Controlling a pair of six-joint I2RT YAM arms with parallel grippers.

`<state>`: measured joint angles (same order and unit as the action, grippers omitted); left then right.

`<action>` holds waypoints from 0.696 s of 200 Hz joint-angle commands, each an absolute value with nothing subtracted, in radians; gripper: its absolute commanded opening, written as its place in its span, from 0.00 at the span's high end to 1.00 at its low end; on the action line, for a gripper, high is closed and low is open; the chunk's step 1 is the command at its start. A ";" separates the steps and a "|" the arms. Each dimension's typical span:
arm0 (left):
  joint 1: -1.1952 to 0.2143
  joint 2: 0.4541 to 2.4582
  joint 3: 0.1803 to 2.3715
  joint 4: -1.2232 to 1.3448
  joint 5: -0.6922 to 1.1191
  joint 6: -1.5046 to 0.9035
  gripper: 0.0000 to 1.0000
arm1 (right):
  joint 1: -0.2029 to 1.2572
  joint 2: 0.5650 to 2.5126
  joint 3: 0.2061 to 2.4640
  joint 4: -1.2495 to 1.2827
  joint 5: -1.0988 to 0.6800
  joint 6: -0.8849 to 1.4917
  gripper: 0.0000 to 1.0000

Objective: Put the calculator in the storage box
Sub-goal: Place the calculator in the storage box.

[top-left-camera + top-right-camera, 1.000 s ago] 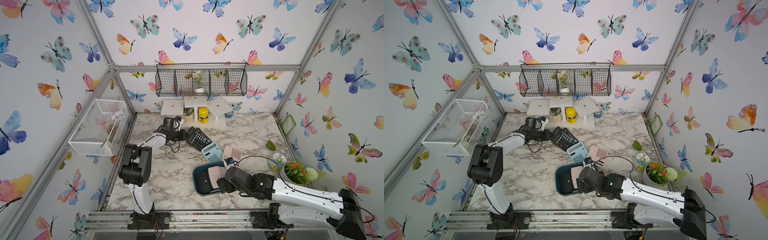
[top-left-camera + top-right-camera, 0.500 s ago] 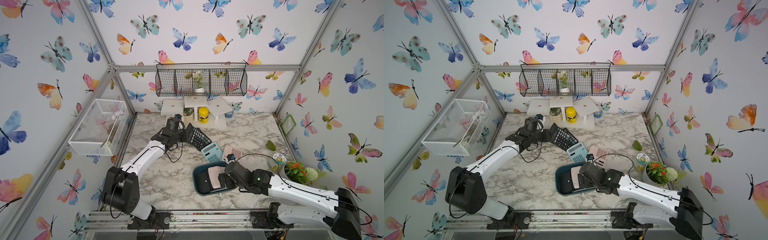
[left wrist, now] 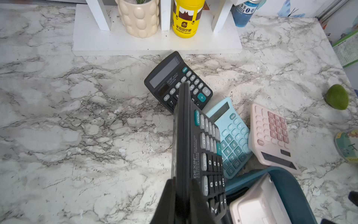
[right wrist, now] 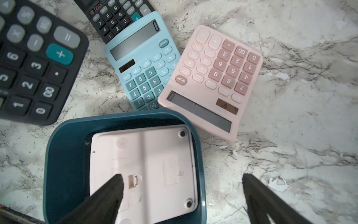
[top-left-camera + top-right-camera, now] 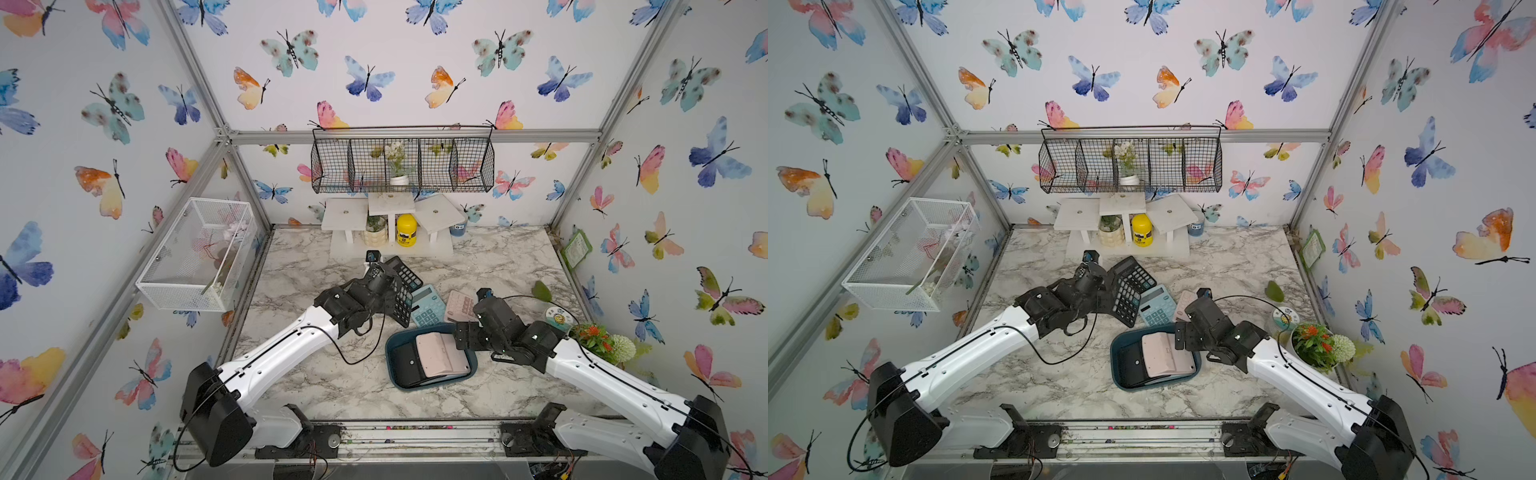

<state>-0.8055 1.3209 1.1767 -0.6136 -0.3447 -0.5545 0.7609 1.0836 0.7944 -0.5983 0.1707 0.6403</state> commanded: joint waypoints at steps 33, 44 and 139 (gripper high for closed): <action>-1.076 1.282 1.294 -0.911 -0.710 -0.804 1.00 | 0.700 1.058 0.819 -0.610 0.092 0.614 0.01; -1.124 1.292 1.316 -0.961 -0.744 -0.844 1.00 | 0.691 1.054 0.820 -0.605 0.080 0.612 0.01; -1.339 1.506 1.437 -1.364 -0.834 -1.210 1.00 | 0.639 1.063 0.819 -0.596 0.032 0.590 0.01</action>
